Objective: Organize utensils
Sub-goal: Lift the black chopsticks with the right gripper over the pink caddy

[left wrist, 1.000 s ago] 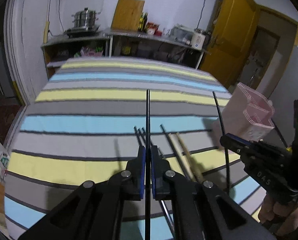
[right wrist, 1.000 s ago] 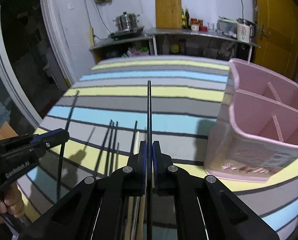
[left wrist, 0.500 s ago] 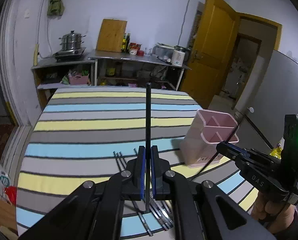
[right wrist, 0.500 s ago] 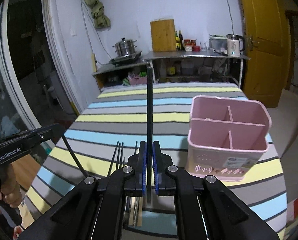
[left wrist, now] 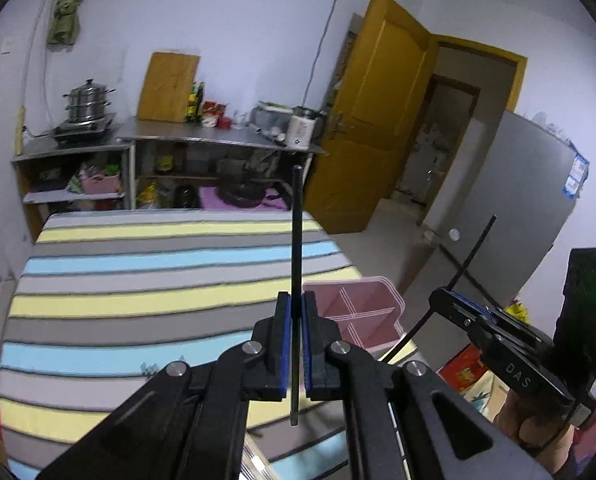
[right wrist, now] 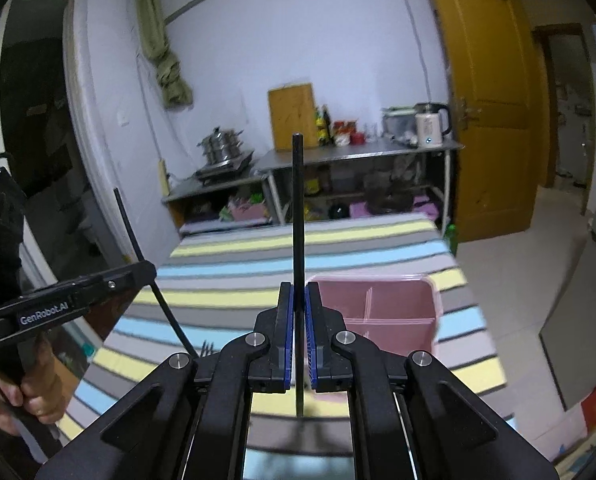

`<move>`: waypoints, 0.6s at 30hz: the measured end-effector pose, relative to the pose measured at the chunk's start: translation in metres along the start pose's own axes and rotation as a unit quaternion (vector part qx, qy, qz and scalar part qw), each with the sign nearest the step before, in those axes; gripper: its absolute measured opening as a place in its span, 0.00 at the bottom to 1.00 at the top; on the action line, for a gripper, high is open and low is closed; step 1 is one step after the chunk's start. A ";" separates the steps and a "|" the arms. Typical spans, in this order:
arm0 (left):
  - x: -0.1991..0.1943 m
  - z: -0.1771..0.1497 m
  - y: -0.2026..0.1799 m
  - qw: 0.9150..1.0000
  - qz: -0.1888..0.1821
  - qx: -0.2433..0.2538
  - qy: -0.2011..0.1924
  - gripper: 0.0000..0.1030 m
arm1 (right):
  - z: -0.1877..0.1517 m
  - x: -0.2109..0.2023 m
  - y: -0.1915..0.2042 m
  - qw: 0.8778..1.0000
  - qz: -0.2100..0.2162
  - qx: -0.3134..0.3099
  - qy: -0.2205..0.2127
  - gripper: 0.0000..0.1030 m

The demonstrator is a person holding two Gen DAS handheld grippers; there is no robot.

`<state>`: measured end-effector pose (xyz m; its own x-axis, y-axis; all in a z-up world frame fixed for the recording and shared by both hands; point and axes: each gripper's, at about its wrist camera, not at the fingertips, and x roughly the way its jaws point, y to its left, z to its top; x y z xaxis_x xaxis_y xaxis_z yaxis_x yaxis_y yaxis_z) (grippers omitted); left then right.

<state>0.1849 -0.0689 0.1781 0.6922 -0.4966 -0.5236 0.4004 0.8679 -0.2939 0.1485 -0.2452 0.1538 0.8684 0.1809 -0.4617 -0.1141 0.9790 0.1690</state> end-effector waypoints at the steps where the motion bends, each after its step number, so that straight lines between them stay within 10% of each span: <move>1: 0.003 0.007 -0.003 1.000 -0.005 -0.001 -0.004 0.05 | 0.004 -0.002 -0.002 1.000 -0.003 0.001 -0.005 0.06; 9: 0.028 0.038 -0.027 0.999 -0.026 0.006 -0.026 0.05 | 0.035 0.002 -0.022 0.999 -0.020 0.017 -0.040 0.06; 18: 0.073 0.023 -0.021 1.000 -0.026 -0.001 0.008 0.05 | 0.011 0.048 -0.033 0.999 -0.024 0.029 0.013 0.06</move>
<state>0.2404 -0.1237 0.1644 0.6608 -0.5414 -0.5199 0.4347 0.8407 -0.3229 0.1995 -0.2693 0.1354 0.8591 0.1365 -0.4932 -0.0431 0.9797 0.1960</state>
